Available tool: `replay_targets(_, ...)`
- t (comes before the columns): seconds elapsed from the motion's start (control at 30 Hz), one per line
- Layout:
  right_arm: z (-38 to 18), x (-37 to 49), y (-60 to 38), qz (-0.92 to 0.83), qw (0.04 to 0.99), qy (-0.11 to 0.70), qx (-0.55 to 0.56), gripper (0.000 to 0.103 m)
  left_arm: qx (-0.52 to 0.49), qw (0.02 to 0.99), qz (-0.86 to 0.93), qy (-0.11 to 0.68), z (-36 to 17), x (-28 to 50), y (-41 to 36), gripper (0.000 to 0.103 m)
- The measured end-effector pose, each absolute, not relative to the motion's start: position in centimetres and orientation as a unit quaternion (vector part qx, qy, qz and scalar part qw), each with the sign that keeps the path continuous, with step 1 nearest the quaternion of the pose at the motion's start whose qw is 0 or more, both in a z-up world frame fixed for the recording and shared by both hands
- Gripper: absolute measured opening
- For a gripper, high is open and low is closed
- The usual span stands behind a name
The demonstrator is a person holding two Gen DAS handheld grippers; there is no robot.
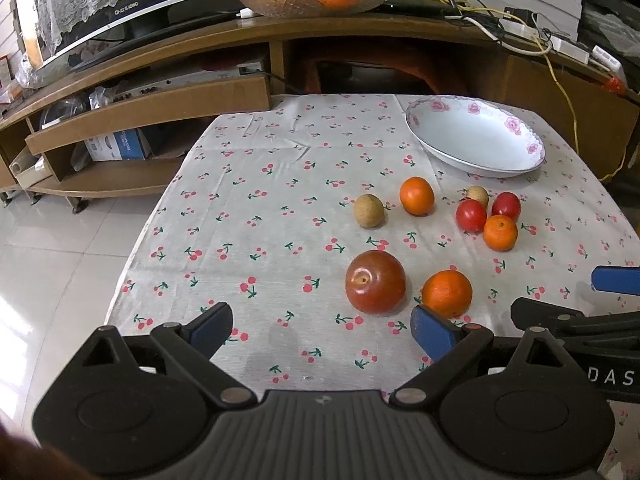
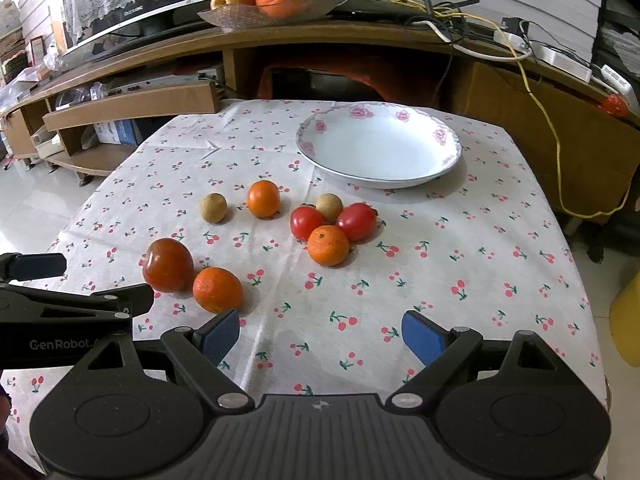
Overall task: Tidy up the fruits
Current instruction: 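Close the right tool around the orange nearest it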
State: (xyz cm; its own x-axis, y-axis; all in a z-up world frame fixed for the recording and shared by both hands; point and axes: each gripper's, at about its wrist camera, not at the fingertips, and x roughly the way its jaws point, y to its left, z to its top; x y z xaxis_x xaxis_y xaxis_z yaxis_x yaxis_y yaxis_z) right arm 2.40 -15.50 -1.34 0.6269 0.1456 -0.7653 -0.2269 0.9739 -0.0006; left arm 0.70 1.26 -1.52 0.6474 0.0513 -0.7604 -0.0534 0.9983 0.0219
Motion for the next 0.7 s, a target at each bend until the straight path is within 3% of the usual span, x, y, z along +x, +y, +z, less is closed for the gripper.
replay_targets(0.5,-2.1,4.7,-12.0,0.231,0.870,0.428,-0.081,0.069,0.034,0.911,0.044,0.409,-1.5,1.0,3.7,0.098)
replay_targets(0.6,-2.7,5.6,-11.4,0.256,0.855,0.444,-0.082,0.058,0.032,0.907,0.050,0.416,-2.0,1.4,4.3,0.097)
replay_targets(0.67,-3.1,6.1,-10.9,0.257,0.849,0.453,-0.087,0.043,0.024,0.905,0.048,0.421,-2.3,1.6,4.7,0.097)
replay_targets(0.7,-3.3,6.3,-10.9,0.262,0.845,0.458,-0.087,0.040,0.022,0.905,0.048,0.422,-2.4,1.6,4.8,0.097)
